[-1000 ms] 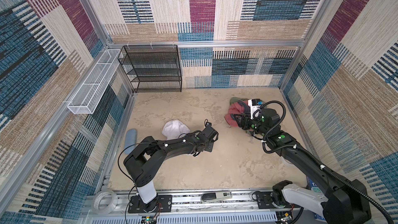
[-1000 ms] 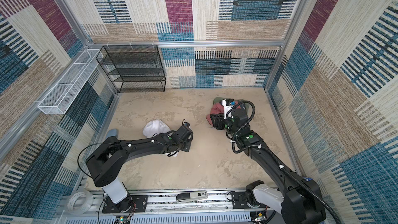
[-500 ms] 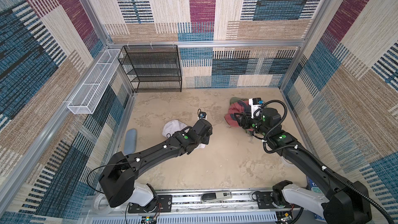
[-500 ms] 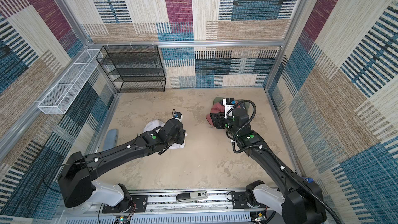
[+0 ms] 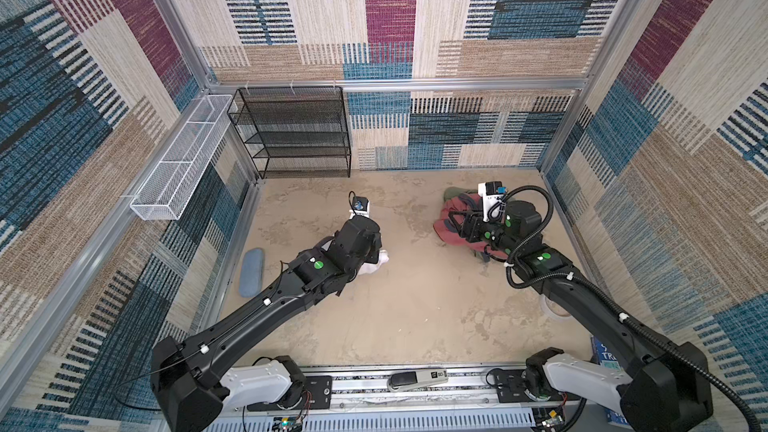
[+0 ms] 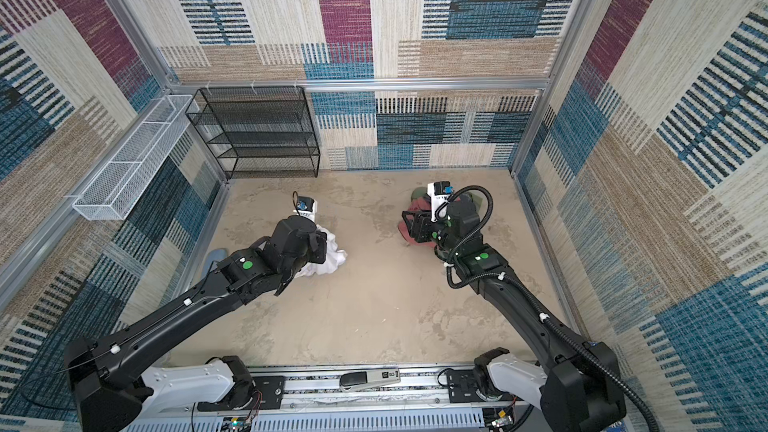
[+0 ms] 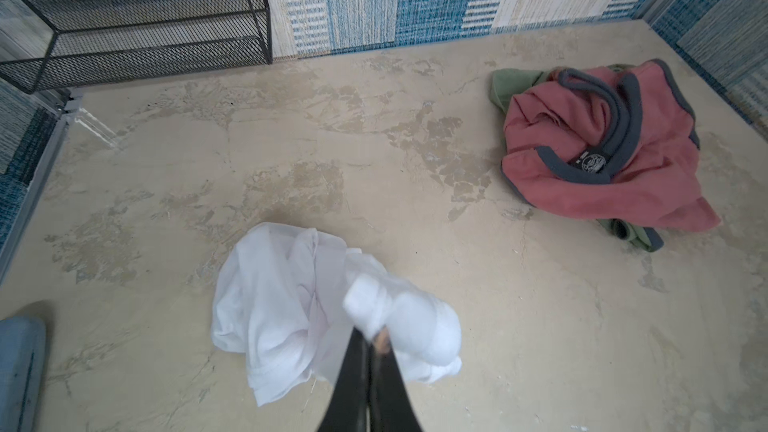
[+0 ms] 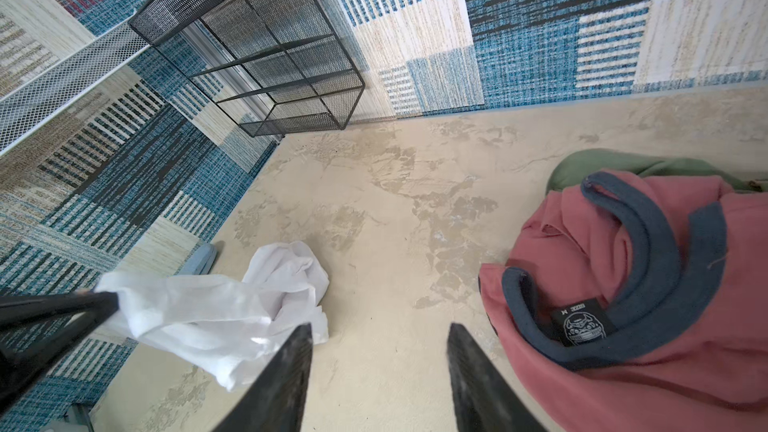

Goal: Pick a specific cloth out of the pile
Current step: 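Grasp the white shirt with the left gripper and lift it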

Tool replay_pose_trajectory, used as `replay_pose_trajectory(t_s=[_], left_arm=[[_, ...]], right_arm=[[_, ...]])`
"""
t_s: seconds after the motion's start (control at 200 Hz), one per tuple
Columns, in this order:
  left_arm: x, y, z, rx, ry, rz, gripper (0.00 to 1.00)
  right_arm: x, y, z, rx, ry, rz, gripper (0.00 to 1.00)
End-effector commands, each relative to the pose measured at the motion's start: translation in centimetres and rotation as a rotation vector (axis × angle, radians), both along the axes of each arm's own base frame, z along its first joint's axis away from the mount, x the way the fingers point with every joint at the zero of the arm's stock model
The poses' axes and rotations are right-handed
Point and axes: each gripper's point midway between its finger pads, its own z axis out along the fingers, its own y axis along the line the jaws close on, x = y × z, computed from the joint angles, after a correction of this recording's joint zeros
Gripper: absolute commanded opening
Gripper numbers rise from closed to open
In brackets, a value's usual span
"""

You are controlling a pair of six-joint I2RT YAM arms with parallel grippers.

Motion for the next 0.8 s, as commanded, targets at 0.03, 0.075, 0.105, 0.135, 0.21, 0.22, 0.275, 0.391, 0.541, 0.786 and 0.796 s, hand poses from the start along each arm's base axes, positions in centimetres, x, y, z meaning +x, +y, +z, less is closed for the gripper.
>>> replay_pose_trajectory(t_s=[0.03,0.075,0.105,0.135,0.21,0.22,0.275,0.391,0.541,0.786,0.796], left_arm=[[-0.3,1.3,1.9,0.029,-0.031,0.007,0.00],[-0.3,1.6,2.4,0.028,-0.040,0.011,0.00],[-0.3,1.8,2.7,0.028,-0.046,0.017,0.00],[-0.2,2.1,2.9,0.028,-0.053,0.028,0.00],[0.2,3.0,3.4,0.030,-0.065,0.058,0.00],[0.2,3.1,3.4,0.030,-0.065,0.062,0.00],[0.7,3.7,3.6,0.025,-0.067,0.085,0.00],[2.0,5.0,4.0,0.015,-0.072,0.125,0.00],[4.5,7.3,3.4,-0.018,-0.047,0.193,0.00],[8.4,10.2,-1.5,0.009,0.060,0.309,0.00],[8.6,10.2,-1.7,0.008,0.063,0.311,0.00]], right_arm=[[0.1,0.3,1.5,0.013,-0.042,0.015,0.55],[0.2,0.4,1.6,0.014,-0.043,0.021,0.55],[0.1,0.5,1.7,0.016,-0.042,0.026,0.55],[0.1,0.6,1.8,0.017,-0.043,0.029,0.55],[0.0,0.6,2.0,0.020,-0.047,0.034,0.55],[0.0,0.6,2.1,0.019,-0.049,0.033,0.55],[-0.1,0.6,2.1,0.021,-0.050,0.037,0.55],[-0.3,0.7,2.1,0.024,-0.049,0.044,0.55],[-0.2,0.9,1.9,0.038,-0.044,0.053,0.55],[0.0,1.6,1.6,0.044,-0.029,0.084,0.55],[0.0,1.6,1.5,0.044,-0.026,0.083,0.55]])
